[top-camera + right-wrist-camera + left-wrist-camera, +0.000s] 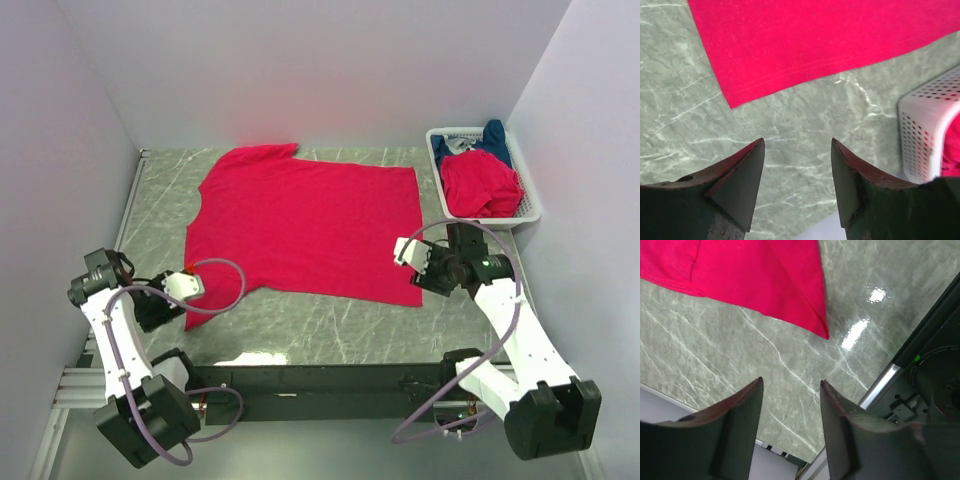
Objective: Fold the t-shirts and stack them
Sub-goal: Flatten the tshirt out
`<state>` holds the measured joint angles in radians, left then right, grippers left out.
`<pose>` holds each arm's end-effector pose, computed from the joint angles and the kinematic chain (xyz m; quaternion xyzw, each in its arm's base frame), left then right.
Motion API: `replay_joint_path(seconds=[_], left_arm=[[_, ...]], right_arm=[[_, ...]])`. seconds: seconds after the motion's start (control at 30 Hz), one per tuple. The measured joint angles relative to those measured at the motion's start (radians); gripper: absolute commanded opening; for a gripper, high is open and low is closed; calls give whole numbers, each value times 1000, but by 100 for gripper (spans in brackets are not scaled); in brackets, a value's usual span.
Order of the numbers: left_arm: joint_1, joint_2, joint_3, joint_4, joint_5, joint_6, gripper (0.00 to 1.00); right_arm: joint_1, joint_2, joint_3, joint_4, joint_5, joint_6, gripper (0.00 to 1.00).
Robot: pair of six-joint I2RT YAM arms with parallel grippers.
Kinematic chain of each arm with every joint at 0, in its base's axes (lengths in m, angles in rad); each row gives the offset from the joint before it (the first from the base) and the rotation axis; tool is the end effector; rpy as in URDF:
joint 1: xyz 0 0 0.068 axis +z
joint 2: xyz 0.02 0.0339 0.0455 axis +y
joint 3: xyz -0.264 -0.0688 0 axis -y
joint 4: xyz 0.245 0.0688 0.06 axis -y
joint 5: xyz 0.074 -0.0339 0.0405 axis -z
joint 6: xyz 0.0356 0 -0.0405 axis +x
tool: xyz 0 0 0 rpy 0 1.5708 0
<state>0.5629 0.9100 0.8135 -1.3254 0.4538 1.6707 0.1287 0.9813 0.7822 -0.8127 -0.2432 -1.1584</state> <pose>0.1126 0.0526 0.2532 0.5253 0.8176 -0.0333 0.2334 0.1802 0.0320 0.2513 -0.5993 0.7432 -0.0334 0.2957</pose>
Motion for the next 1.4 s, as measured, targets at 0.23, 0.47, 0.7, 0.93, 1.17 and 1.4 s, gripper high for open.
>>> replay_joint_path(seconds=[0.23,0.47,0.7,0.93,1.17,1.4], left_arm=[[-58,185,127,5,62,-111,52],[-344,401,150,168,87,-485,54],[-511,516,144,397,69,-795,57],[-572,619,144,542,27,-906,53],[-609,691,145,608,8,-936,50],[-632,724,157,625,1,-952,27]], right_arm=[[0,144,138,-75,-15,106,41],[1,551,396,-128,-55,387,33],[1,662,417,-197,-72,549,30],[1,678,424,-214,-72,605,28],[-3,678,424,-214,-64,616,28],[-10,678,424,-220,-60,615,27]])
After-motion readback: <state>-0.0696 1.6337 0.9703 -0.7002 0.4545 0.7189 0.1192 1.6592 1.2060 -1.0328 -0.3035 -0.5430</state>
